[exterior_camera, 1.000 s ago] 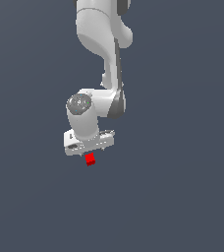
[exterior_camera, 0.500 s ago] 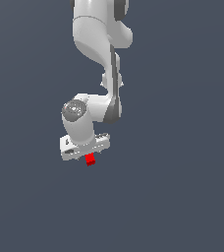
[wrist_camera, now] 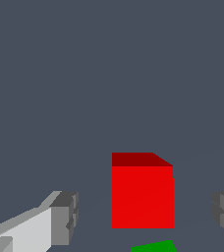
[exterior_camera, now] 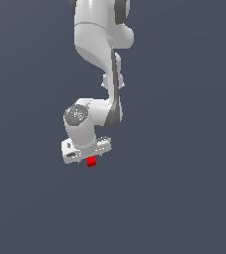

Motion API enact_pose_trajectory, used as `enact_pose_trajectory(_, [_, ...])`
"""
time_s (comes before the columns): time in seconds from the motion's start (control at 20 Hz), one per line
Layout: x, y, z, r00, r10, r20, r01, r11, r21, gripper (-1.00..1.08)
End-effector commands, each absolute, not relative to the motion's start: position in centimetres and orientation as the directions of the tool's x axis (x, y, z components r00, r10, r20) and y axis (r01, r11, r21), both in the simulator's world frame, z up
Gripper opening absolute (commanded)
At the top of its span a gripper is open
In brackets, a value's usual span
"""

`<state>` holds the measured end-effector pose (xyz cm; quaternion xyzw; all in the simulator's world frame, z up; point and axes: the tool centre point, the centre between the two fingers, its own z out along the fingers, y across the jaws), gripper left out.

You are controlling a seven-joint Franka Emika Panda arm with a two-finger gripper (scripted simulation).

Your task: Stack the red cube on top of the green cube.

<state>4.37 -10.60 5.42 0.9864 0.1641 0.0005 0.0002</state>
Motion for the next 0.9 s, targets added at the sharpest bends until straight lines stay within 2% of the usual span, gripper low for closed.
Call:
enact_pose_trajectory(0.0, [4.3, -10.6, 4.1, 0.946, 0.324, 0.0, 0.324, -0.946, 0.0, 1.0])
enact_pose_trajectory(0.45, [4.4, -10.6, 2.0, 0.946, 0.325, 0.0, 0.325, -0.946, 0.0, 1.0])
enact_pose_trajectory(0.5, [4.4, -10.6, 2.0, 0.946, 0.325, 0.0, 0.325, -0.946, 0.0, -1.0])
enact_pose_trajectory(0.85, [4.4, -10.6, 2.0, 0.946, 0.325, 0.0, 0.325, -0.946, 0.0, -1.0])
